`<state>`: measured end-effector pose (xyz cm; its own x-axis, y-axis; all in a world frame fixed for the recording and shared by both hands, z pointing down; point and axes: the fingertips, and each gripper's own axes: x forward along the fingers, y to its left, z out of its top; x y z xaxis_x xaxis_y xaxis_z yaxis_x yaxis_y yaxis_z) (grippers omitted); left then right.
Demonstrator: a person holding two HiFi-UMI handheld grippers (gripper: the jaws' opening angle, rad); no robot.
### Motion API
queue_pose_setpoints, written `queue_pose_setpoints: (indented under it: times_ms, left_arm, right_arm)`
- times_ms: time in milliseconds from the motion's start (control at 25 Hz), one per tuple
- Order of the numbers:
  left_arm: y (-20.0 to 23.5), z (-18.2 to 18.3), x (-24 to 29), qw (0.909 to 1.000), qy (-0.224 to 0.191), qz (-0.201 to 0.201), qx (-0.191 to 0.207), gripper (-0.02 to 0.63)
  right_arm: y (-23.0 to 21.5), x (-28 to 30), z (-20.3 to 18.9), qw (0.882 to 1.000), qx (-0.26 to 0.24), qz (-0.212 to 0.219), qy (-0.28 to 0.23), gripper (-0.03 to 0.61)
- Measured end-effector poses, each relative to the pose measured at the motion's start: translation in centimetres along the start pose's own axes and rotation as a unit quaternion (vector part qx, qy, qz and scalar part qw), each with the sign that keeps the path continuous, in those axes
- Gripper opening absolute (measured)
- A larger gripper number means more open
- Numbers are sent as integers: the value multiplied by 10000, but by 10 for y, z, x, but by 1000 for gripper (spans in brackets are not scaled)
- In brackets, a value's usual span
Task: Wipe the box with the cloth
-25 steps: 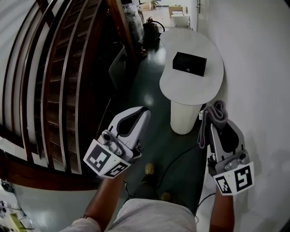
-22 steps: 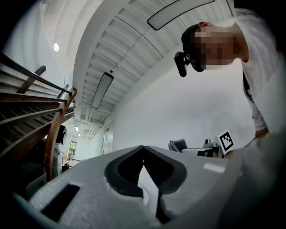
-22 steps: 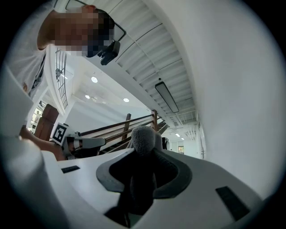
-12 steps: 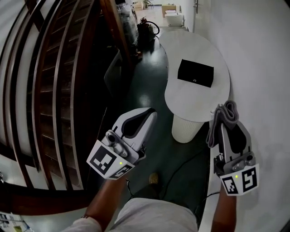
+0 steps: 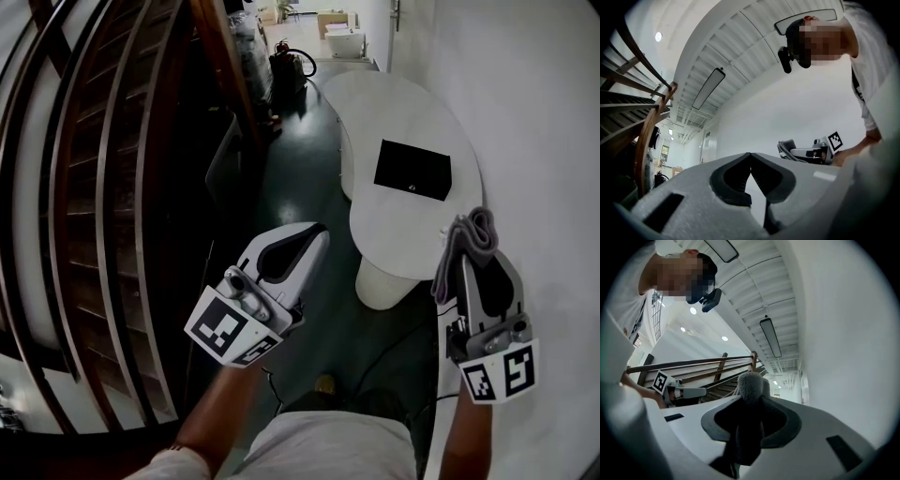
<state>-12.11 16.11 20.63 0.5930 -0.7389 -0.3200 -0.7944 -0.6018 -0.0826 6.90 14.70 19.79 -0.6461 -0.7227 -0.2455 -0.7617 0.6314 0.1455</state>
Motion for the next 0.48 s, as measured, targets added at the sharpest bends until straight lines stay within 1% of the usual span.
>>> queue_pose_setpoints:
  times_ms: [160,240,480]
  left_arm:
    - [23,-10,12,9999,-11,-45,-102,15]
    - [43,-19,18,9998,10,-56,-188,15]
    - [146,-54,39,9993,61,-119,-345,15]
  right_arm:
    - [-5,20,-8,9999,-46,-78,82,100]
    - [-7,39,-16,9998,-70,-108,130,100]
    - [-10,139,-54,9995,-156,-192,221,100]
